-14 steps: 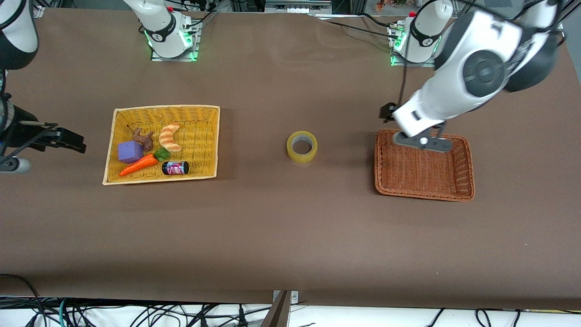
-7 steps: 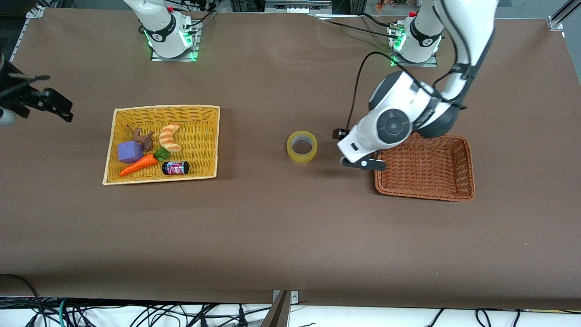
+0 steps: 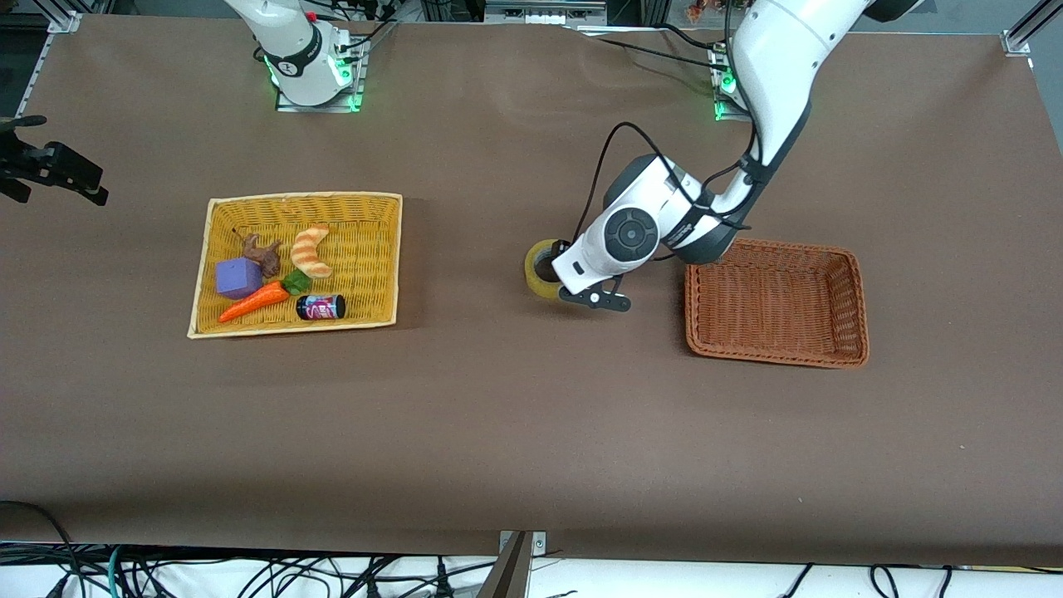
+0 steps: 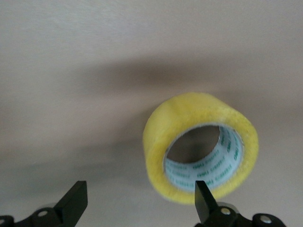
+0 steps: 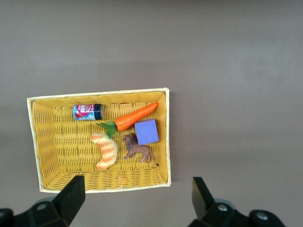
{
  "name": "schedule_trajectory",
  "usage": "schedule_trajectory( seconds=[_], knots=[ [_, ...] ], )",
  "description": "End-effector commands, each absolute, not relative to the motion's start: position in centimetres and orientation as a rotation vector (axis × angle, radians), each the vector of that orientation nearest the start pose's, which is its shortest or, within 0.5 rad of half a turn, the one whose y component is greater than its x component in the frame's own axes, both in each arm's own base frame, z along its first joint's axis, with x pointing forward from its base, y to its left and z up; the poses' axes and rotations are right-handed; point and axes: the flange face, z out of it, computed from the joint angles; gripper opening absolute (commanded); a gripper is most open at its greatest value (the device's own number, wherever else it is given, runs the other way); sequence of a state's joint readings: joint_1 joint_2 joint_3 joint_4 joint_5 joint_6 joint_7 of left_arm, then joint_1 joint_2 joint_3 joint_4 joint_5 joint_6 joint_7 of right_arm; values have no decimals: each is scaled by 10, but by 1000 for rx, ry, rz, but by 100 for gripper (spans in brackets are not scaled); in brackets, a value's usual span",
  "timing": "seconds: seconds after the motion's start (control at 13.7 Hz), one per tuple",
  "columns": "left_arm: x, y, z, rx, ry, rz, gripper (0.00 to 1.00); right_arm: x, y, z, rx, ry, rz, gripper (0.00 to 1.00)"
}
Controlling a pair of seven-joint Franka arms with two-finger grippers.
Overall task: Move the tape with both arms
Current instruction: 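Grasp the tape roll rim with the left gripper and lift it, then carry the tape roll over the brown basket and lower it inside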
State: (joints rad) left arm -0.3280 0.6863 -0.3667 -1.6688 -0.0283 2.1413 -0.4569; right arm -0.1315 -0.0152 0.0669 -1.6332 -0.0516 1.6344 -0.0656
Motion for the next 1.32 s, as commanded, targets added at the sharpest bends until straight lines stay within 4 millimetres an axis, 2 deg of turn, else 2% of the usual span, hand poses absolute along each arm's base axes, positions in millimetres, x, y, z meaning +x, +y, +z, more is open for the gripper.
schedule_trajectory(
  seconds=[0.0, 0.07, 0.22, 0.29, 0.37, 0.58, 0.73, 0.95, 1.17, 1.24],
  knots=[
    [531, -410, 192, -3192, 354, 358, 94, 565, -37, 612, -3172, -41, -19, 100],
    [532, -410, 182, -3166, 406, 311, 84, 566, -34, 613, -3172, -50, -28, 100],
    [531, -410, 180, -3151, 426, 302, 34, 565, -34, 613, -3173, -53, -23, 100],
    [531, -410, 181, -3150, 427, 300, 15, 565, -35, 612, -3174, -53, -18, 100],
    [531, -411, 182, -3151, 432, 298, 0, 565, -38, 613, -3173, -43, -23, 100],
    [534, -409, 189, -3150, 423, 287, 0, 569, -42, 604, -3174, -39, 4, 100],
    [538, -406, 214, -3135, 414, 280, 0, 569, -42, 603, -3174, -37, 4, 100],
    [543, -386, 267, -3072, 385, 302, 0, 570, -39, 603, -3173, -41, -1, 100],
    [559, -327, 321, -2995, 255, 384, 0, 570, -38, 604, -3173, -44, -4, 100],
    [564, -306, 333, -2973, 212, 416, 0, 570, -39, 604, -3172, -37, -4, 100]
  ],
)
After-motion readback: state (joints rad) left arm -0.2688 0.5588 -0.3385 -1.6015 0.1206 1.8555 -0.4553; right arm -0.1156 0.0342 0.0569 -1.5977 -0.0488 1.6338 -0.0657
